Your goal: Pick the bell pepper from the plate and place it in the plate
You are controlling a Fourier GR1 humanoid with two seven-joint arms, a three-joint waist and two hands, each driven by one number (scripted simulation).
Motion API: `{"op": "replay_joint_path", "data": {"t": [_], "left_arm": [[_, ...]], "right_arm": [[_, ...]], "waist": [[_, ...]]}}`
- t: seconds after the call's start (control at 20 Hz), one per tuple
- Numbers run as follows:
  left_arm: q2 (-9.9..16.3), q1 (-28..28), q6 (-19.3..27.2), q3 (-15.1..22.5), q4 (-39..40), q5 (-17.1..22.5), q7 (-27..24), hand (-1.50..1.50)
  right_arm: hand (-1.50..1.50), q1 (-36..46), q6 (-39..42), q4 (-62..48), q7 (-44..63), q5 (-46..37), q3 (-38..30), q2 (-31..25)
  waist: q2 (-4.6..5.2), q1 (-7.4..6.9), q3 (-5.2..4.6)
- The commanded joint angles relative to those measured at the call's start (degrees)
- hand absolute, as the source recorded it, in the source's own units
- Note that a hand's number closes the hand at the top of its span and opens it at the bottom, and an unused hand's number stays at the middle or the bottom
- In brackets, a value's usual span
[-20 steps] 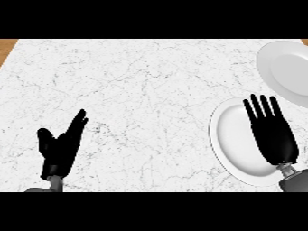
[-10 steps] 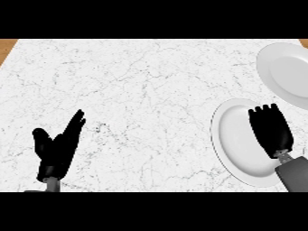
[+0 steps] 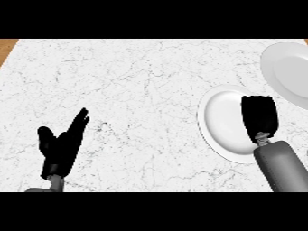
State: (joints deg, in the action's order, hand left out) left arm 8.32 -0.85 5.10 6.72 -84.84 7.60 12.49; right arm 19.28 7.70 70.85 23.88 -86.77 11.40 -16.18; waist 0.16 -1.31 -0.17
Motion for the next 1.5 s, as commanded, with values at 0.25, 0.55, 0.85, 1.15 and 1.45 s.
{"op": "replay_joint_path", "data": {"t": [0.25, 0.55, 0.85, 1.15, 1.45], "left_arm": [[-1.2, 2.0, -1.4, 2.5, 0.8, -0.5, 0.6, 0.0], [-1.2, 2.3, -1.9, 2.0, 1.7, -0.1, 1.0, 0.0], [-0.3, 2.4, -2.2, 0.6, 1.4, 0.5, 1.2, 0.0], [-1.4, 0.4, -1.3, 1.1, 2.7, -0.7, -1.4, 0.0], [-1.7, 2.8, -0.9, 0.9, 2.2, -0.7, 1.1, 0.0]], "right_arm": [[1.5, 18.1, -12.8, -2.2, 24.6, 10.4, -17.4, 15.9], [1.5, 28.8, -30.4, -10.5, 34.1, 1.0, -19.7, 16.1], [1.5, 34.0, -44.5, -16.8, 40.3, -4.2, -25.3, 14.3], [1.5, 31.5, -59.7, -20.7, 36.9, -2.3, -31.3, 13.3], [1.5, 32.0, -67.2, -31.5, 30.0, 0.1, -36.9, 3.8]], "waist": [[1.66, -4.1, 0.51], [1.6, -3.97, 0.22], [1.34, -2.85, 0.21], [0.96, -1.17, 0.25], [1.11, -1.09, 0.31]]}}
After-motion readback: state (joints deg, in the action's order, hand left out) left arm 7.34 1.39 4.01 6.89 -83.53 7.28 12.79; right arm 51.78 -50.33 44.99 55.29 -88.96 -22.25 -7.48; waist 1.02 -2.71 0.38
